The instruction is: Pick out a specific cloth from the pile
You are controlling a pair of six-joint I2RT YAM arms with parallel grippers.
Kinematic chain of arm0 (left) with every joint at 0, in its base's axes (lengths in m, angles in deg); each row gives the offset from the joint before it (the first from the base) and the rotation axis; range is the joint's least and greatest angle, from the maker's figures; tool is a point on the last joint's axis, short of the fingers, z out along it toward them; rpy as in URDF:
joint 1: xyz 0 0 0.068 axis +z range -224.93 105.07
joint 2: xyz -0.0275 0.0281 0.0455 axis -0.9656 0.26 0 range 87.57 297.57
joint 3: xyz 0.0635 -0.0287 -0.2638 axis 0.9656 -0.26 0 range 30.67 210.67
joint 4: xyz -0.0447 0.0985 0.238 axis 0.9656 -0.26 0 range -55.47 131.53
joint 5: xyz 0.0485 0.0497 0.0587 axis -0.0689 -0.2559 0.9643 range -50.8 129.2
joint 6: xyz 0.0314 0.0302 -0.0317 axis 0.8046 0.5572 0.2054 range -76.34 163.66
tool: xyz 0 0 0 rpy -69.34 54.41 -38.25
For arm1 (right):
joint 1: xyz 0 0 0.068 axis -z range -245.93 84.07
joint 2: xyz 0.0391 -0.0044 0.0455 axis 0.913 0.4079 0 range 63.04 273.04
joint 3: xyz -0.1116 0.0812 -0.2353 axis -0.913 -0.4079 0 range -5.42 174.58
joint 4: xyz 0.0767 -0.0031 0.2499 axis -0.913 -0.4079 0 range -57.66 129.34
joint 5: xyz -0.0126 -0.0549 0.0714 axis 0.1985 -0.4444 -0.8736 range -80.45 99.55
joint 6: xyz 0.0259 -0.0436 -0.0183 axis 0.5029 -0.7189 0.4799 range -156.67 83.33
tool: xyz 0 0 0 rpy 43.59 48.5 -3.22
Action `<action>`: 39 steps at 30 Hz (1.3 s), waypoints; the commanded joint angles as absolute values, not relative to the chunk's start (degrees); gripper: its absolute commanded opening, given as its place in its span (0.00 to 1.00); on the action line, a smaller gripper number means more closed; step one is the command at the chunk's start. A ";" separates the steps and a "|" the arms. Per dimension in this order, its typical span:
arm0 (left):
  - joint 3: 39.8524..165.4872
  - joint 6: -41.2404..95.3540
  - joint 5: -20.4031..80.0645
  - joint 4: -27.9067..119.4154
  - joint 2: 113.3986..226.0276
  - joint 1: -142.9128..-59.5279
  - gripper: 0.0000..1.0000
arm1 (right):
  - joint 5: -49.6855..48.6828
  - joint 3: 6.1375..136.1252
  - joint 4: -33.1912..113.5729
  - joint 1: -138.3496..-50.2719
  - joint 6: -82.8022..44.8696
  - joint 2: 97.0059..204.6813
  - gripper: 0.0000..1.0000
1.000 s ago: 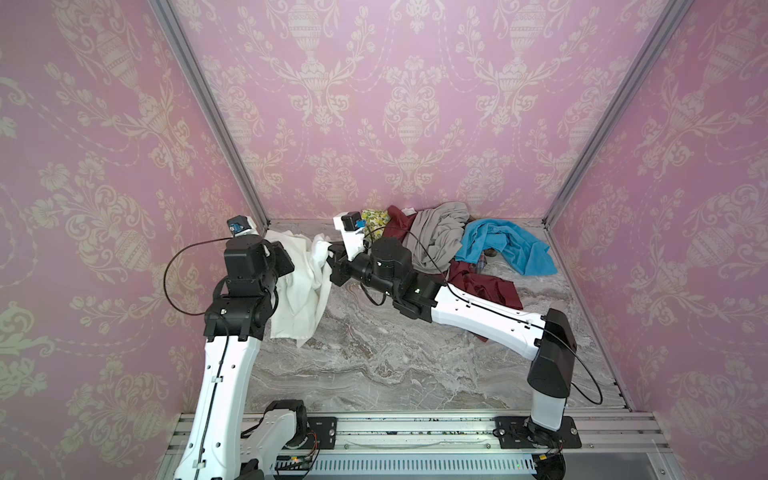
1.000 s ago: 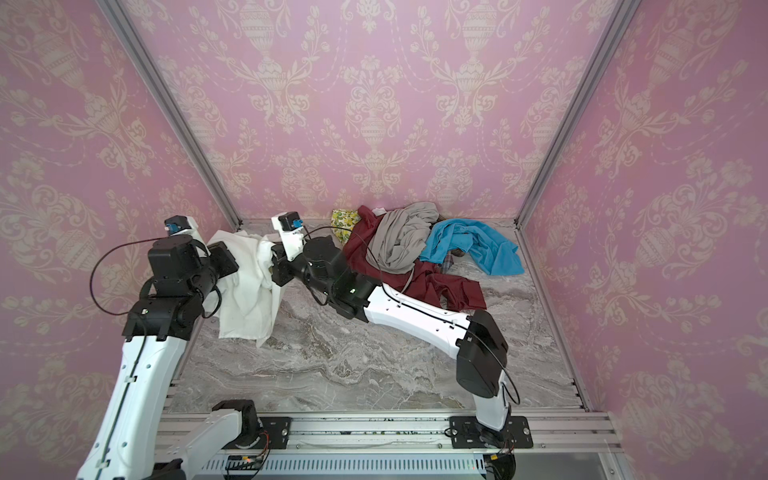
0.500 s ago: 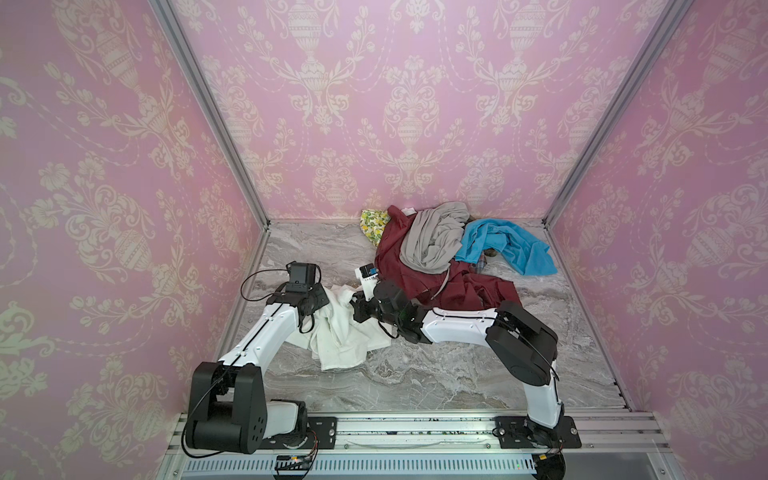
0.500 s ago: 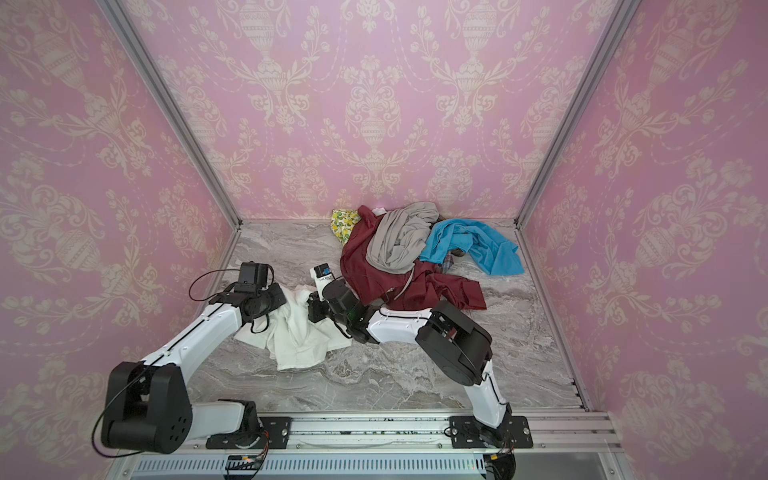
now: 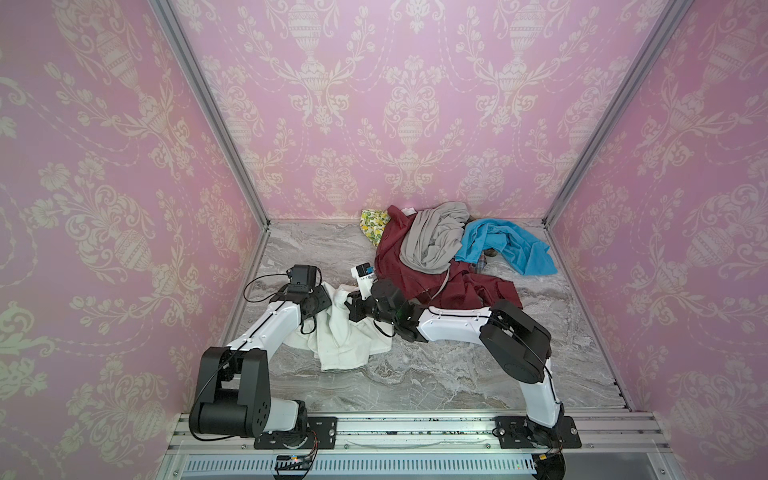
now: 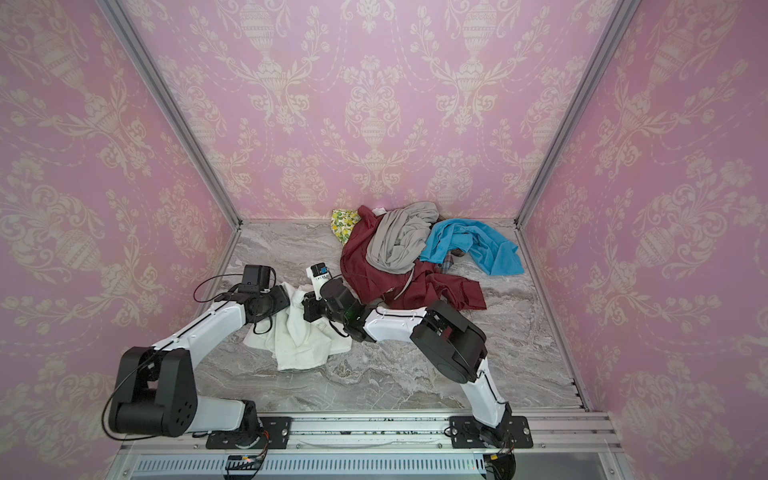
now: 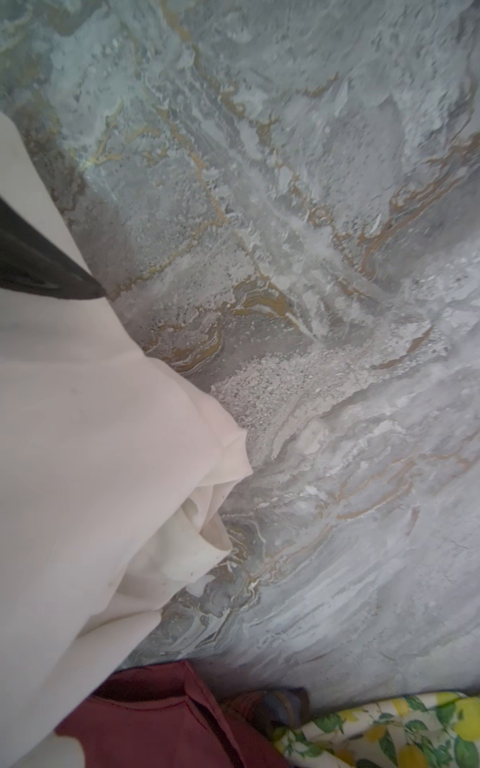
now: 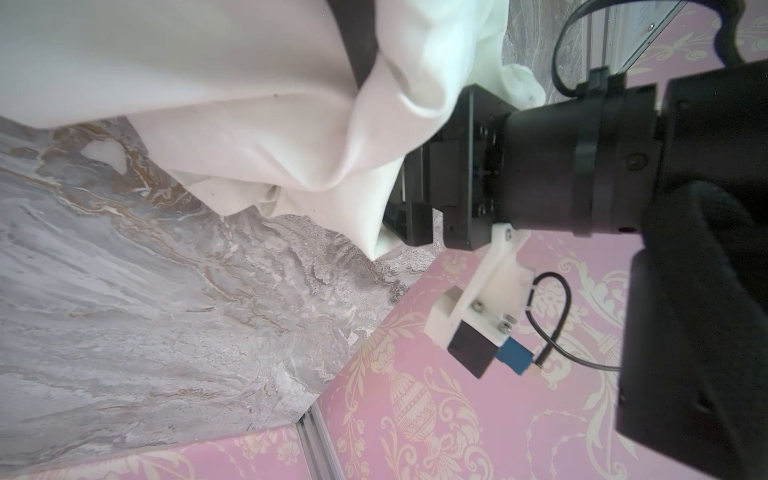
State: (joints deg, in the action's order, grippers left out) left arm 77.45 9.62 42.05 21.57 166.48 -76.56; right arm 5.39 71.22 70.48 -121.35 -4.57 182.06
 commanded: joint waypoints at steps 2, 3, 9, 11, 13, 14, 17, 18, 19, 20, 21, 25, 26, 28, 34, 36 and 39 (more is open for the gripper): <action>81.68 11.28 42.15 17.80 162.21 -72.20 0.77 | 0.83 78.94 69.42 -122.67 -2.74 187.63 0.08; 82.18 11.61 41.77 17.27 161.53 -70.94 0.80 | 0.03 81.16 69.04 -122.80 -2.74 189.22 0.09; 84.40 12.46 40.60 14.22 158.45 -65.02 0.89 | -3.38 91.33 64.85 -122.71 -1.63 194.74 0.18; 85.20 12.80 40.43 13.77 157.88 -64.31 0.89 | -4.95 91.23 64.10 -122.31 -2.07 193.88 0.28; 86.02 13.25 39.86 13.25 157.45 -64.21 0.89 | -5.30 88.72 64.16 -121.58 -2.11 191.53 0.40; 86.34 13.25 39.20 13.27 157.21 -64.21 0.89 | -5.39 87.21 64.43 -121.26 -3.56 190.40 0.47; 86.13 13.77 37.93 12.81 155.72 -64.30 0.90 | -5.69 82.61 65.59 -119.86 -2.90 186.53 0.64; 85.92 13.99 37.68 12.63 155.03 -64.30 0.90 | -5.46 81.60 65.10 -119.46 -2.83 185.20 0.67; 85.70 14.28 37.48 12.39 154.49 -64.30 0.91 | -5.37 81.37 63.08 -119.27 -3.22 183.97 0.70; 85.66 14.62 37.42 12.15 154.16 -64.30 0.91 | -5.29 81.84 59.77 -119.20 -4.32 183.00 0.73; 85.64 15.01 37.59 11.63 153.89 -64.30 0.91 | -4.99 82.56 55.78 -119.19 -5.55 182.03 0.76; 85.62 16.47 36.65 10.64 153.00 -64.95 0.91 | -2.10 77.54 53.71 -119.02 -6.70 176.01 0.85; 85.59 16.75 36.88 10.33 152.67 -65.35 0.91 | -2.19 76.97 53.37 -118.77 -6.99 174.92 0.87; 85.51 17.66 37.54 9.86 151.70 -66.62 0.91 | -2.16 75.48 52.29 -118.25 -7.99 172.07 0.89; 85.78 20.45 44.81 7.45 149.76 -77.36 0.95 | 1.23 66.77 54.09 -115.18 -6.87 162.60 0.93; 85.45 20.46 46.67 7.10 149.18 -80.82 0.97 | 2.28 63.44 54.11 -114.01 -7.20 159.37 0.94; 84.75 20.98 51.24 7.09 148.44 -85.99 0.98 | 3.91 57.12 54.15 -112.23 -7.57 154.50 0.95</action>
State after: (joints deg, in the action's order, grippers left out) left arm 84.84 18.69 44.83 9.11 149.74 -83.03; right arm 0.91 61.21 53.97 -113.37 -6.67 158.28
